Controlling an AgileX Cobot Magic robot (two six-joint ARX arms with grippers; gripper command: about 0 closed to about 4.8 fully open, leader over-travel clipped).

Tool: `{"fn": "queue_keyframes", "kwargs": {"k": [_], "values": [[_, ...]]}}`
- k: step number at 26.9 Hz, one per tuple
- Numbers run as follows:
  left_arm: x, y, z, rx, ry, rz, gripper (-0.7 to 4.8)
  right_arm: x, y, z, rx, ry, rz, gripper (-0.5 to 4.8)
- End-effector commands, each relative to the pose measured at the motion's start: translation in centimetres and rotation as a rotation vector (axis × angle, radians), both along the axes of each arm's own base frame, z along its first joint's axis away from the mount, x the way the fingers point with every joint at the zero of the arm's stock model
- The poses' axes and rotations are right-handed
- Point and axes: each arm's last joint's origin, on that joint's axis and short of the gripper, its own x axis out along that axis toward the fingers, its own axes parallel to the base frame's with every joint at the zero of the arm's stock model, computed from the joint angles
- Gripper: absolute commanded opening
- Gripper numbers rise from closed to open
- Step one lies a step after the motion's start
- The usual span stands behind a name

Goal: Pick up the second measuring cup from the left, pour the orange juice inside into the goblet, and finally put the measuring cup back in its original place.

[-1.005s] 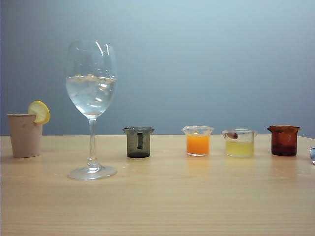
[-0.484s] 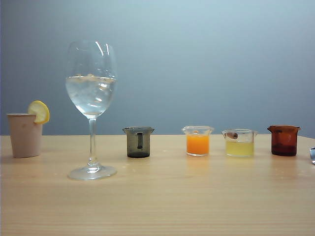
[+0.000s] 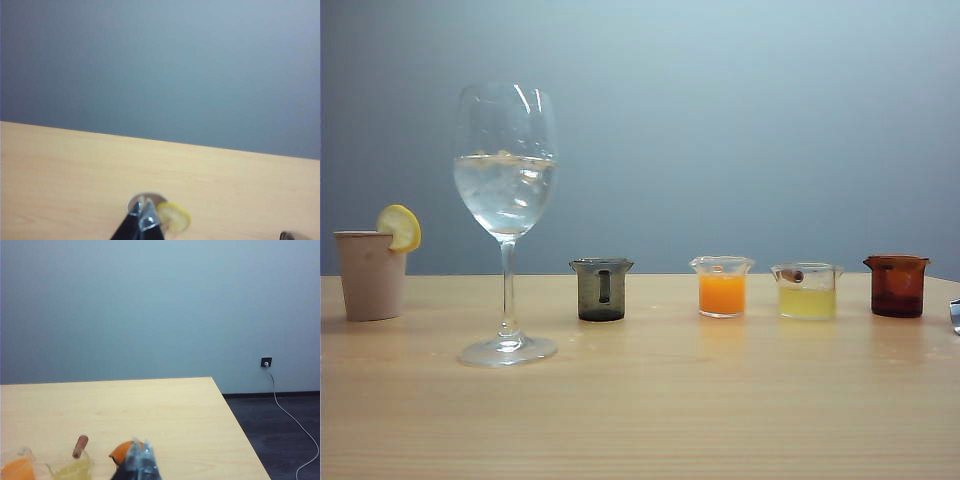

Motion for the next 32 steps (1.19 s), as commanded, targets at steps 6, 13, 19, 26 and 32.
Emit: {"fn": "queue_keyframes", "kwargs": {"k": [6,13,19,26,32], "values": [[2.1,-1.3,5.1,0.018,0.005,-0.188,-0.06,1.6,0.0,3.8,0.003,0.018,0.011,-0.02],[3.2,-4.1,8.0,0.023,0.102,-0.312,-0.06,3.6,1.0,5.6,0.003,-0.006,0.105,-0.02],[3.3,-6.8,8.9,0.067,0.228,-0.475,-0.06,5.3,2.9,5.4,0.007,0.026,0.199,-0.02],[3.0,-7.5,9.0,0.087,0.284,-0.527,-0.06,6.4,6.3,4.8,0.015,0.071,0.255,-0.02],[2.6,-7.3,8.6,0.1,0.332,-0.55,-0.06,7.3,8.6,3.8,-0.007,0.125,0.352,-0.02]]}}
